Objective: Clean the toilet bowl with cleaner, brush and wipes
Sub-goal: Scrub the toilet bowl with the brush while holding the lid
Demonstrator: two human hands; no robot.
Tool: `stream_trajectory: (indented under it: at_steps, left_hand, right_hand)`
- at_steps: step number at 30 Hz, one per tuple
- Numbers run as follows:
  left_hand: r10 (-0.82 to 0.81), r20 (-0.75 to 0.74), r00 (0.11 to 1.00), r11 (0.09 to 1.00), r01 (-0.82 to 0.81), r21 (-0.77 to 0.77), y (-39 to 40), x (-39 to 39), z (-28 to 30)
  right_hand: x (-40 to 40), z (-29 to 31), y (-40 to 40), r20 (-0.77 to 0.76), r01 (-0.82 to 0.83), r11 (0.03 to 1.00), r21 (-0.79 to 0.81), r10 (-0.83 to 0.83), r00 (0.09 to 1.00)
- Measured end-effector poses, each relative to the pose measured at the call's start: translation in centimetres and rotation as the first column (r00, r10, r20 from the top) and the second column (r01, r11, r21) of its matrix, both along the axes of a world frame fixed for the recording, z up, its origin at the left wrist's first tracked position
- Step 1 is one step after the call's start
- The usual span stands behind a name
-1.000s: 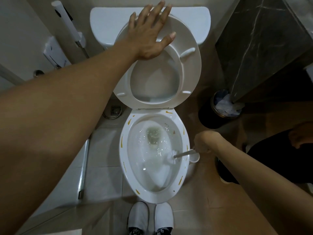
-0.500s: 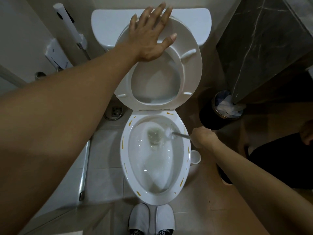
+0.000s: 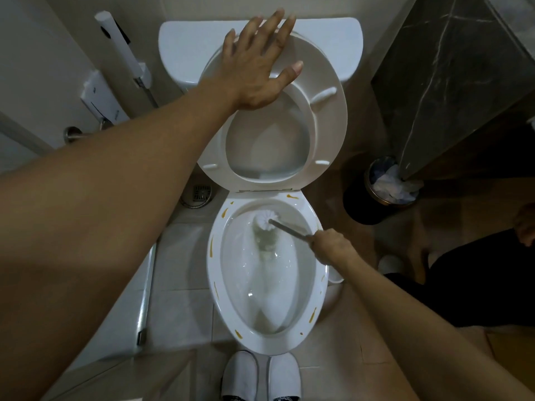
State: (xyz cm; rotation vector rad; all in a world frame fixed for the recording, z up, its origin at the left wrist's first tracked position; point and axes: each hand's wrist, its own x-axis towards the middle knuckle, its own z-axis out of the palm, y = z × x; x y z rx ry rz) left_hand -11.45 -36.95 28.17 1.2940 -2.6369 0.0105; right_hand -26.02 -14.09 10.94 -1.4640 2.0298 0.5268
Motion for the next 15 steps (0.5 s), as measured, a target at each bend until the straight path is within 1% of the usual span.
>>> stream_trajectory:
  at_steps: [3,6,9,13,15]
  left_hand:
    - [-0.002,-0.005,1.000,1.000,0.002,-0.007,0.1,0.0,0.0]
    - [0.000,-0.012,1.000,1.000,0.000,-0.007,0.0,0.0,0.0]
    - [0.000,-0.012,1.000,1.000,0.000,-0.005,0.0,-0.1,-0.1]
    - [0.001,-0.006,1.000,1.000,-0.001,-0.003,0.0,-0.1,0.0]
    - [-0.002,-0.010,1.000,1.000,0.002,0.004,-0.1,-0.1,0.0]
  right_hand:
    - [-1.3,-1.1,2.3,0.053,0.102,0.995,0.015,-0.103,0.993]
    - [-2.3,-1.4,3.5,0.054,0.201,0.979,0.019,-0.202,0.978]
    - [-0.9,-1.6,2.8,0.082,0.216,0.976,0.006,-0.216,0.973]
    - [0.5,-2.4,2.2,0.268,0.231,0.973,0.006,-0.224,0.937]
    - [-0.5,-2.8,3.8,0.336,0.322,0.947,0.016,-0.308,0.890]
